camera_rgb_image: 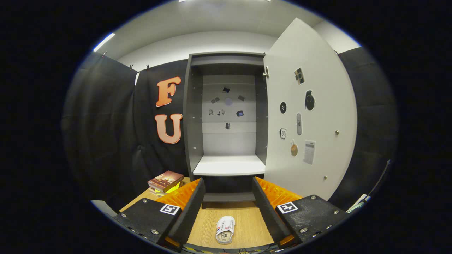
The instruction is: Open the shoe cabinet door, grab the shoes and put them into the shoe cabinet, then close the shoe cabinet door.
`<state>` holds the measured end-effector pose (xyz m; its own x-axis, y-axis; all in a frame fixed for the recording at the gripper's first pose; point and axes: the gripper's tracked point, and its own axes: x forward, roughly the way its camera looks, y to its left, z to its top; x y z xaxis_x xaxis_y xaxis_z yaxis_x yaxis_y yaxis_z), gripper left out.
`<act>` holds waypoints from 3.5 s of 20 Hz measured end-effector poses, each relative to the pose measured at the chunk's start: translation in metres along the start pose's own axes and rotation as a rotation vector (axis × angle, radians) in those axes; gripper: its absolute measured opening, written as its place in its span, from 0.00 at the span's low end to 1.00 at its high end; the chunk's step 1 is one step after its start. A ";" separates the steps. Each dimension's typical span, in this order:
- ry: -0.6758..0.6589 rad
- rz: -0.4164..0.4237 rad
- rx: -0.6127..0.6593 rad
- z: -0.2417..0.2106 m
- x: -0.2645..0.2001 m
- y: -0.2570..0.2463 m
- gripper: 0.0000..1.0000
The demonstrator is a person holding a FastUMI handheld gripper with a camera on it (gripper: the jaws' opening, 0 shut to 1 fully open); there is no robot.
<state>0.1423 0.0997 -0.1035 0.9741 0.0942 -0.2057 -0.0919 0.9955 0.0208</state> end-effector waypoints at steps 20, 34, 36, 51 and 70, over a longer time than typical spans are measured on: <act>0.590 0.005 0.060 -0.265 0.069 0.031 0.86; 0.816 0.037 0.102 -0.380 0.092 0.049 0.85; 0.842 0.037 0.120 -0.394 0.093 0.049 0.83; 0.901 0.039 0.173 -0.422 0.107 0.048 0.01; 0.719 0.057 0.097 -0.329 0.126 0.042 0.00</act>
<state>0.1936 0.1539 -0.4505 0.5885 0.1567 -0.7932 -0.0875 0.9876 0.1302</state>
